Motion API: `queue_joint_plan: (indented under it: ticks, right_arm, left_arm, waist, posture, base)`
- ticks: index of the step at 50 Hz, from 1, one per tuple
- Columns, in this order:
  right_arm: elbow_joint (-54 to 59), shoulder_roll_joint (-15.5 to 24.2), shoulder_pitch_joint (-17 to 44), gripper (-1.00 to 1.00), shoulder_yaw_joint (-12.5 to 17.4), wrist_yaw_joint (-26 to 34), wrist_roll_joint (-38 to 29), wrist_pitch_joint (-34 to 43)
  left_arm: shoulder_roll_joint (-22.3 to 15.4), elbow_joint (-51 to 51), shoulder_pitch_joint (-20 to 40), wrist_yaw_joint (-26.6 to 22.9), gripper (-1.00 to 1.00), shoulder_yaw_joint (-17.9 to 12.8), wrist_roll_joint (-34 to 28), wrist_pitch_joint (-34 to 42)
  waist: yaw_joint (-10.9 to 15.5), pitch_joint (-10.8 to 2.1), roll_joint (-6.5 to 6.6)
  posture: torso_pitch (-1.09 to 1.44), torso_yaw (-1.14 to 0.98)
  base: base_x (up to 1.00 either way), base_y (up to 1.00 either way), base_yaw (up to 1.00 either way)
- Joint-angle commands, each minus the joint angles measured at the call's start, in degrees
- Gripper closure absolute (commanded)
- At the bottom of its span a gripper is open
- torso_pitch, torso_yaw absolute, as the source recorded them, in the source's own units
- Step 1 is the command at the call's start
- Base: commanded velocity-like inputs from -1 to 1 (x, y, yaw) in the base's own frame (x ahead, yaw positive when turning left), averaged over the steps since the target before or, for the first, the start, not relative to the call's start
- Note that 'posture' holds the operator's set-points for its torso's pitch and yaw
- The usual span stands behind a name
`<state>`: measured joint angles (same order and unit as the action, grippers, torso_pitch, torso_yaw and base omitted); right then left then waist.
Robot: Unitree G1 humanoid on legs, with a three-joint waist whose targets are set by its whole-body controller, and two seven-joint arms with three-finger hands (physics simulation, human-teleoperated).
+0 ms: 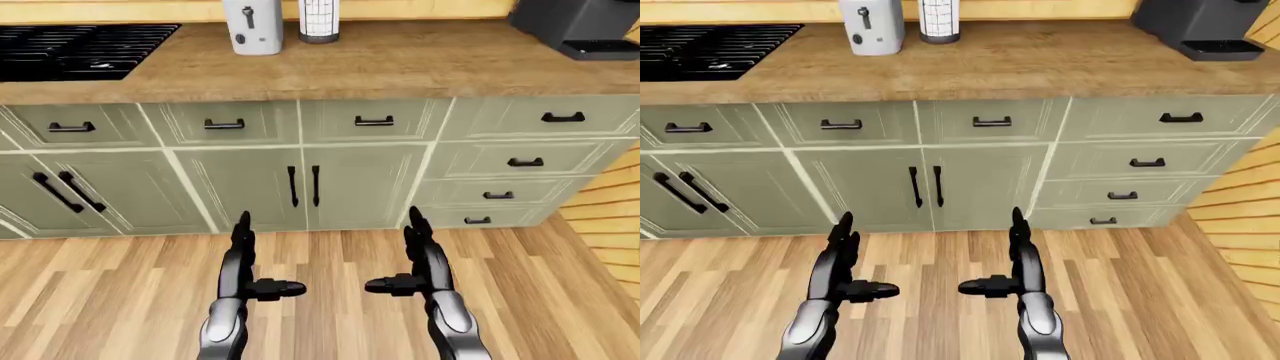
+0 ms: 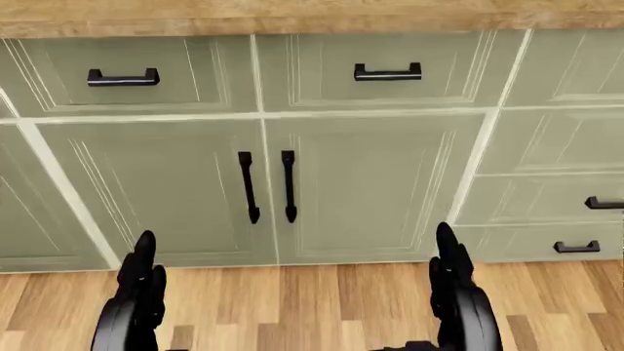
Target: Push down the lever of the toaster to turn it on.
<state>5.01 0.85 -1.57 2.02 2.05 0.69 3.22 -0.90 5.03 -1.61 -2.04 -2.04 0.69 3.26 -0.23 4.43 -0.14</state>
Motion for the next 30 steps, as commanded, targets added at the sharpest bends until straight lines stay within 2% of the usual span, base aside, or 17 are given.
queue_joint_plan:
  ticks: [1,3,4,5,7,8,15,18,22,26,30]
  right_arm:
    - [-4.5,0.4,1.6,-1.00,0.0,0.1,-0.2,-3.7]
    - [-3.7,0.4,1.8,-1.00,0.1,0.2,-0.3,-4.3]
    - [-3.6,0.4,1.8,-1.00,0.1,0.3,-0.2,-4.5]
    - [-3.7,0.3,1.8,-1.00,0.1,0.3,-0.2,-4.4]
    - [-3.3,0.4,1.8,-1.00,0.2,0.4,-0.2,-4.7]
    - [-3.5,0.3,1.8,-1.00,0.2,0.3,-0.2,-4.6]
    - [-3.4,0.4,1.8,-1.00,0.3,-0.1,-0.6,-4.5]
    - [-3.6,0.4,2.8,-1.00,0.3,-0.8,-1.1,-3.4]
    - [-12.3,1.4,6.9,-1.00,0.7,-1.2,-1.4,8.1]
    - [-17.6,2.5,14.2,-1.00,1.6,-0.6,-1.3,20.2]
    - [-20.2,3.7,20.8,-1.00,3.3,-2.4,-0.1,29.3]
  left_arm:
    - [-0.3,-4.7,1.6,-0.2,-1.00,-0.2,0.4,-3.6]
    - [-0.3,-4.4,1.7,-0.3,-1.00,-0.2,0.4,-3.8]
    - [-0.2,-4.7,1.6,-0.3,-1.00,-0.2,0.3,-3.6]
    - [-0.3,-4.3,1.7,-0.3,-1.00,-0.3,0.4,-3.9]
    - [-0.2,-5.2,1.5,-0.3,-1.00,-0.2,0.4,-3.3]
    - [-0.2,-4.9,1.6,-0.3,-1.00,-0.2,0.4,-3.4]
    - [-0.3,-5.3,1.7,-0.3,-1.00,-0.6,0.9,-3.0]
    - [-0.4,-5.9,2.6,0.1,-1.00,-1.7,2.5,-1.5]
    - [-1.4,-11.2,6.5,1.7,-1.00,-3.3,5.0,7.1]
    - [-3.4,-15.6,12.8,3.2,-1.00,-4.8,6.1,17.0]
    - [-6.0,-22.4,20.8,4.7,-1.00,-6.6,8.9,30.6]
  waist:
    - [-0.1,-0.05,-0.45]
    - [0.4,-3.52,-0.05]
    - [0.4,-2.95,-0.06]
    - [0.3,-0.97,-0.35]
    - [0.4,-3.97,-0.43]
    - [0.4,-4.30,-0.42]
    - [0.5,-4.57,-0.25]
    - [0.4,-4.85,-0.23]
    - [0.5,-5.37,-0.20]
    - [0.5,-5.40,-0.10]
    - [0.4,-5.53,0.00]
  posture:
    - [0.00,0.00]
    - [0.00,0.00]
    - [0.00,0.00]
    - [0.00,0.00]
    - [0.00,0.00]
    - [0.00,0.00]
    - [0.00,0.00]
    - [0.00,0.00]
    - [0.00,0.00]
    - [0.00,0.00]
    - [0.00,0.00]
  base:
    - [0.00,0.00,0.00]
    - [0.00,0.00,0.00]
    - [0.00,0.00,0.00]
    - [0.00,0.00,0.00]
    - [0.00,0.00,0.00]
    - [0.00,0.00,0.00]
    - [0.00,0.00,0.00]
    - [0.00,0.00,0.00]
    - [0.00,0.00,0.00]
    - [0.00,0.00,0.00]
    - [0.00,0.00,0.00]
